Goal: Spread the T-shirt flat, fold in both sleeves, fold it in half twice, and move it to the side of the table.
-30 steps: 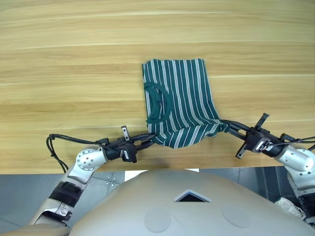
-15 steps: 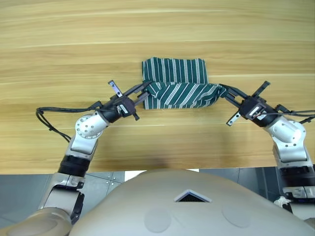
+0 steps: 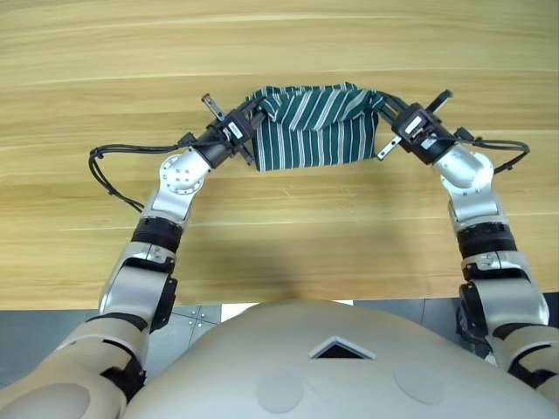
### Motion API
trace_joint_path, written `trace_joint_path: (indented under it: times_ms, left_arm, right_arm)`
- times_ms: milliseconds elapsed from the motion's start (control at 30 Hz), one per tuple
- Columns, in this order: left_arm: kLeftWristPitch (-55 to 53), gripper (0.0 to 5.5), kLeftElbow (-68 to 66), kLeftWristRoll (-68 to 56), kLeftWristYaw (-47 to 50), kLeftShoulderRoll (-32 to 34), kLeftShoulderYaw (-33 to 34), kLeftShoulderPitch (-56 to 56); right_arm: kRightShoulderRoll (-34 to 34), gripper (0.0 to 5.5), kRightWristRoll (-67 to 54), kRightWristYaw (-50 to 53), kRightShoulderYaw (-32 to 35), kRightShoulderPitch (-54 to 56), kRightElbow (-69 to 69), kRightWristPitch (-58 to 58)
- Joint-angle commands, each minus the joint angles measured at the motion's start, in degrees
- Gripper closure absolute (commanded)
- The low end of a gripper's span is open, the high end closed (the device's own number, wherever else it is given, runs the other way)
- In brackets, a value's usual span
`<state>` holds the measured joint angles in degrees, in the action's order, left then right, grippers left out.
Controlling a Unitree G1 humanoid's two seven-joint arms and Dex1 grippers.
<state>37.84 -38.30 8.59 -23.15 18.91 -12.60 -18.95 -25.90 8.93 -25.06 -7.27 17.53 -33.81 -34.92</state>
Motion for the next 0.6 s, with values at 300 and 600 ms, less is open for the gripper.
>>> trace_joint_path:
  times_ms: [300, 600]
  left_arm:
    - [-3.5, 3.05, -25.8, 2.2, 5.5, -5.3, 1.4, -14.6]
    - [-8.7, 2.54, -34.8, -1.8, 12.3, -6.0, 9.3, -23.6]
  right_arm:
    - [9.0, 3.33, 6.7, 14.4, -1.8, 17.5, -23.7, 4.3]
    - [10.5, 2.89, 11.7, 13.7, -9.7, 15.6, -15.3, -8.0]
